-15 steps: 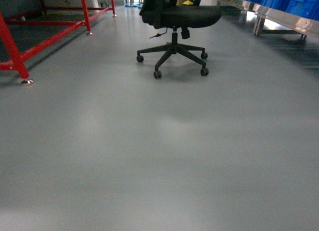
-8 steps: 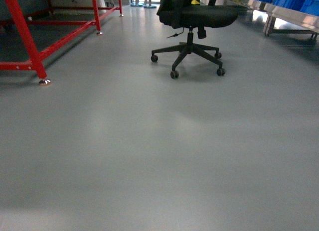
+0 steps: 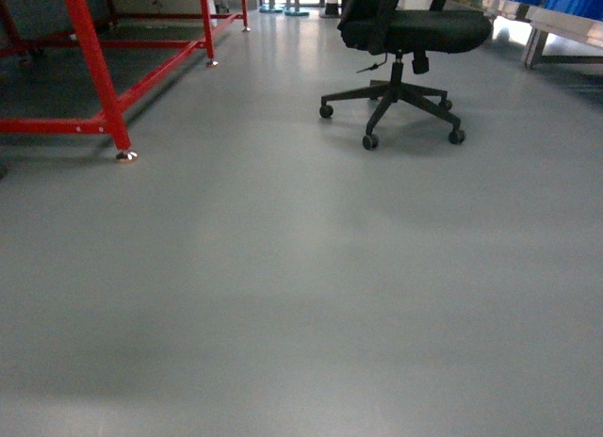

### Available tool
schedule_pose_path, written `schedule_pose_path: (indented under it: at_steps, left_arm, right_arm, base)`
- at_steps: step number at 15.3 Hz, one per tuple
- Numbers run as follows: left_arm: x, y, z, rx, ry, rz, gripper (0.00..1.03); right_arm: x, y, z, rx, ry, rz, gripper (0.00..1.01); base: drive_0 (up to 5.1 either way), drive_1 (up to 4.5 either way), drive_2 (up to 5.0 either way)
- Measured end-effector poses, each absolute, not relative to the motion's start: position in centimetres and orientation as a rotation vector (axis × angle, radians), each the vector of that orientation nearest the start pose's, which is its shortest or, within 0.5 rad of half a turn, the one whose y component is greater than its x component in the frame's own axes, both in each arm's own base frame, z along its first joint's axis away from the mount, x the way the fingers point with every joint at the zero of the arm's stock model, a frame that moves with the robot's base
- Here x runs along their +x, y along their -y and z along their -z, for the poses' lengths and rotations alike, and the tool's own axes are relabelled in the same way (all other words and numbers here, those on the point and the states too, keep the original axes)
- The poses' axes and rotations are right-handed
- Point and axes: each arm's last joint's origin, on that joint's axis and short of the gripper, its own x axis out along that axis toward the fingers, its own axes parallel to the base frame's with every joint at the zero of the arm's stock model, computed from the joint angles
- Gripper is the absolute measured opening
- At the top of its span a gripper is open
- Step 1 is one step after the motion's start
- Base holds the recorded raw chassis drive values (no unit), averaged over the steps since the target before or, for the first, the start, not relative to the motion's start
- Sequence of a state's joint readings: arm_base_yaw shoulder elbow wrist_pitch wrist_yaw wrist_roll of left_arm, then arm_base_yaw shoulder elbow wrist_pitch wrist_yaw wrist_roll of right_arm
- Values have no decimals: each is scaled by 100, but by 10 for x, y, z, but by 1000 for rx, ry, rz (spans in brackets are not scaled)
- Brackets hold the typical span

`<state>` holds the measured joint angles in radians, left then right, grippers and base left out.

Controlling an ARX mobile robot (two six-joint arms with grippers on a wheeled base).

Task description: Pick capacitor and pack into box

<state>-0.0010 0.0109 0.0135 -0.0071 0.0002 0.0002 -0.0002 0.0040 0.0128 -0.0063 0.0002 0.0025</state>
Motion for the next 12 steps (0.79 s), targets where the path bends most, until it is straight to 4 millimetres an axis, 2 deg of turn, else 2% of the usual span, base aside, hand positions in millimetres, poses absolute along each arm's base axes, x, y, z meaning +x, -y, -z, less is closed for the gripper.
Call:
schedule_pose_path:
  at_steps: [12]
  left_arm:
    - [98,0,-167,0,-4,1,43]
  right_arm:
    - [97,0,-167,2,1,0,98]
  base:
    - [-495,236,236]
